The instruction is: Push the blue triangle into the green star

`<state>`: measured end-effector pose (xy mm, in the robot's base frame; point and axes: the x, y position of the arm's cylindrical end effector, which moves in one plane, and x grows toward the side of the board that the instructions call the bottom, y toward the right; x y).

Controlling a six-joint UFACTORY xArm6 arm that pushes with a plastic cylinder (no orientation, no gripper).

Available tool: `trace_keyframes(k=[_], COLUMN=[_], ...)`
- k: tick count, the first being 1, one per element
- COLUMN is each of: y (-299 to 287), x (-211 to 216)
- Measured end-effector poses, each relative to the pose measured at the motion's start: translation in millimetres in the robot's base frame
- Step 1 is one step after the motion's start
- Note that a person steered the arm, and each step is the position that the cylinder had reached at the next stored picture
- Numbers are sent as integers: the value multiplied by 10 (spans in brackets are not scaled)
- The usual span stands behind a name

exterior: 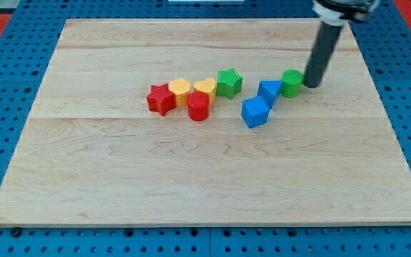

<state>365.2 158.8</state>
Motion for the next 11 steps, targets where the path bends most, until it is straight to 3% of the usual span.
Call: trace_keyframes(k=[1, 2, 3, 4, 5, 7, 9, 11], y=[-544, -685, -247, 537, 439, -233, -804, -1120], x=[-13, -14, -14, 326, 676, 272, 271, -68])
